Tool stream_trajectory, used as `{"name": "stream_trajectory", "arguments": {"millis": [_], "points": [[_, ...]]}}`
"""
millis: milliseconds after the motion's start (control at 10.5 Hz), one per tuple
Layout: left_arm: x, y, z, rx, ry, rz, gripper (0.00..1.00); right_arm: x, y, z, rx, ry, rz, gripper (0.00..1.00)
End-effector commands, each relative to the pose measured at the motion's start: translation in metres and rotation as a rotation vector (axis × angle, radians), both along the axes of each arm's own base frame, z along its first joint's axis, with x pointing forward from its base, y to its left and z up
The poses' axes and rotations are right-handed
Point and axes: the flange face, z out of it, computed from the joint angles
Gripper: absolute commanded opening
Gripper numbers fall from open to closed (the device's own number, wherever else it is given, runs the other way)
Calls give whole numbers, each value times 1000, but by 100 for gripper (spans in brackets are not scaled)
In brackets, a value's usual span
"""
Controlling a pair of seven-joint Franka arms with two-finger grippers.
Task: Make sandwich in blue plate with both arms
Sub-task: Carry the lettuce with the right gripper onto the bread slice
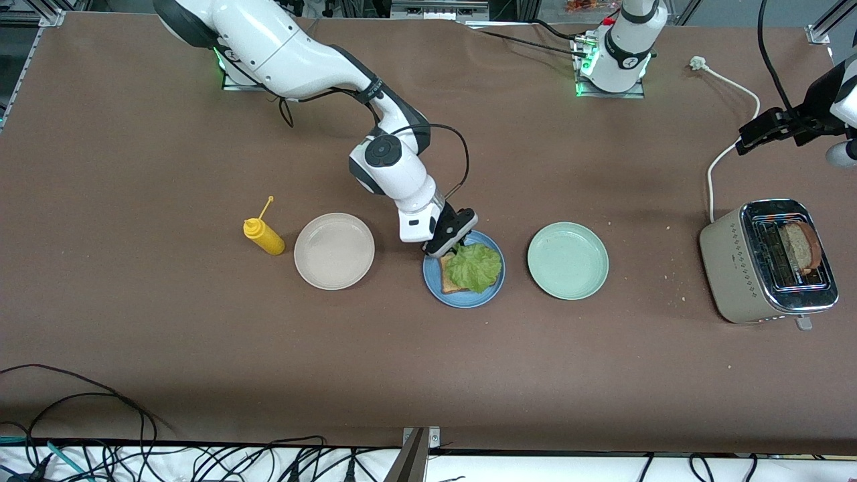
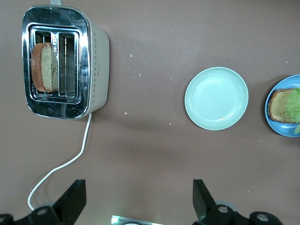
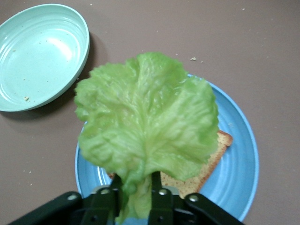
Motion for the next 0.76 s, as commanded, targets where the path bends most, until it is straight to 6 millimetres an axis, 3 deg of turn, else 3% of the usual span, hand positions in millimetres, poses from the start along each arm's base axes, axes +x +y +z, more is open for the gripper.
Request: {"name": "stream_trajectory", "arguments": {"millis": [0,285,475,665], "points": [[2,0,6,-20,4,9,100,2,5,-5,11,-27,17,100],[2,1,6,-19,4,10,100,13,-7,15,-32,-17,15,100],[2,0,6,-19,4,9,100,23,-19,64,-95,4,3,100],[2,0,6,-20,4,9,100,35,-51,120,-201,46,-29,100]]}}
